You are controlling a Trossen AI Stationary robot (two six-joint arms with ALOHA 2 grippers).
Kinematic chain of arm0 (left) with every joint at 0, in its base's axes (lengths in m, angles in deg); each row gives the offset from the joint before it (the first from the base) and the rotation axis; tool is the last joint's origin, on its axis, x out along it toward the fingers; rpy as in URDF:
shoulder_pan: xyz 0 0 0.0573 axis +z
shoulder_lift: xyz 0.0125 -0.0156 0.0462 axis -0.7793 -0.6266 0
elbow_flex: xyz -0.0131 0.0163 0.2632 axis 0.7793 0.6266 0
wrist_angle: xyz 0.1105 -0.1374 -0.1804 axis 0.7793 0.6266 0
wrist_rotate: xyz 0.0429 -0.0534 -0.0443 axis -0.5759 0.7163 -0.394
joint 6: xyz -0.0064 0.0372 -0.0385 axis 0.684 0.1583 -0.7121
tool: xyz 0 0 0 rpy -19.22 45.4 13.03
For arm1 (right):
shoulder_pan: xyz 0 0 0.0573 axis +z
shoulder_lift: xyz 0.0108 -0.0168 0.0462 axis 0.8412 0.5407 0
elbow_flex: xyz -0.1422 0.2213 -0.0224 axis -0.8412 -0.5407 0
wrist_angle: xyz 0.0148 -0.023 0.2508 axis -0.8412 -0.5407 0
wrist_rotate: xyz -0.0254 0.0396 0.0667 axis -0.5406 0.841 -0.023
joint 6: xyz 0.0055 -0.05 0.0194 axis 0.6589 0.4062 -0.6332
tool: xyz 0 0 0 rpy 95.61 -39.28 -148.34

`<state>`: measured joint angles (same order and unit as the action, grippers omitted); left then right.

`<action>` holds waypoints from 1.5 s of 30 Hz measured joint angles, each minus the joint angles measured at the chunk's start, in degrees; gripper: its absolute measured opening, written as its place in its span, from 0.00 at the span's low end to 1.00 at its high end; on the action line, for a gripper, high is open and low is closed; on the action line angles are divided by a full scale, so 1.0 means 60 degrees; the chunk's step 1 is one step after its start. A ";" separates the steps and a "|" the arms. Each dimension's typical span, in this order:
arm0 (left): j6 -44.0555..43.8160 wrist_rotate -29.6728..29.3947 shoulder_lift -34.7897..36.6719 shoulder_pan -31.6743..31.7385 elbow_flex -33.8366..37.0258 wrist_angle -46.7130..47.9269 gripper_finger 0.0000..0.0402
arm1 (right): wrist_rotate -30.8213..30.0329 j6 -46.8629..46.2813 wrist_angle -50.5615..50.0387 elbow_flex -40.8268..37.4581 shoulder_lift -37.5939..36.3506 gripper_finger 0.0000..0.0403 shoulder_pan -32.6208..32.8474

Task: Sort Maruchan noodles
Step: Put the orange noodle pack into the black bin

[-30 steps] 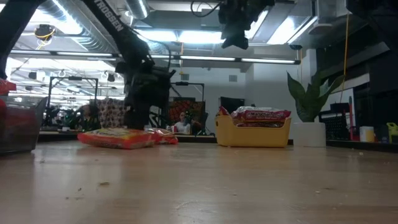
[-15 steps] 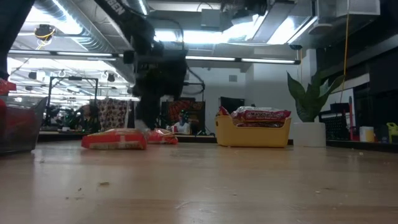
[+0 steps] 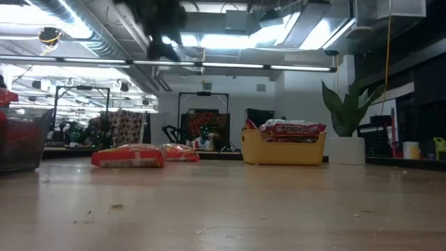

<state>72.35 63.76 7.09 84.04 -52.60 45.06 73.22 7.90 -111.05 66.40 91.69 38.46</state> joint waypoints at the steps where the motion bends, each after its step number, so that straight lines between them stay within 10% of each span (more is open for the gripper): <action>1: -0.0034 0.0007 0.0293 0.0103 -0.0036 0.0000 0.58 | -0.0034 -0.0129 0.0053 -0.0173 -0.0243 0.33 0.0099; 6: -0.0023 -0.0206 0.1515 0.0724 0.0013 0.0453 0.58 | -0.0951 -0.0909 0.2152 -0.2747 -0.1942 0.33 0.0611; 12: 0.0040 0.0465 0.2052 0.1575 0.1317 0.1022 0.58 | -0.1868 -0.2665 0.8797 -0.8450 -0.3941 0.33 0.0951; 20: -0.0522 0.1729 0.2201 0.1806 0.4434 0.0360 0.58 | -0.1855 -0.6661 1.7082 -1.3921 -0.3176 0.33 0.1030; 45: -0.3455 0.0441 0.2209 0.1958 0.8521 -0.3976 0.58 | -0.3554 -0.7833 1.5299 -0.9057 0.4606 0.33 0.1503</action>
<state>51.62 66.40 20.34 95.79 -1.48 21.20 51.90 -39.10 -19.26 12.06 119.33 47.49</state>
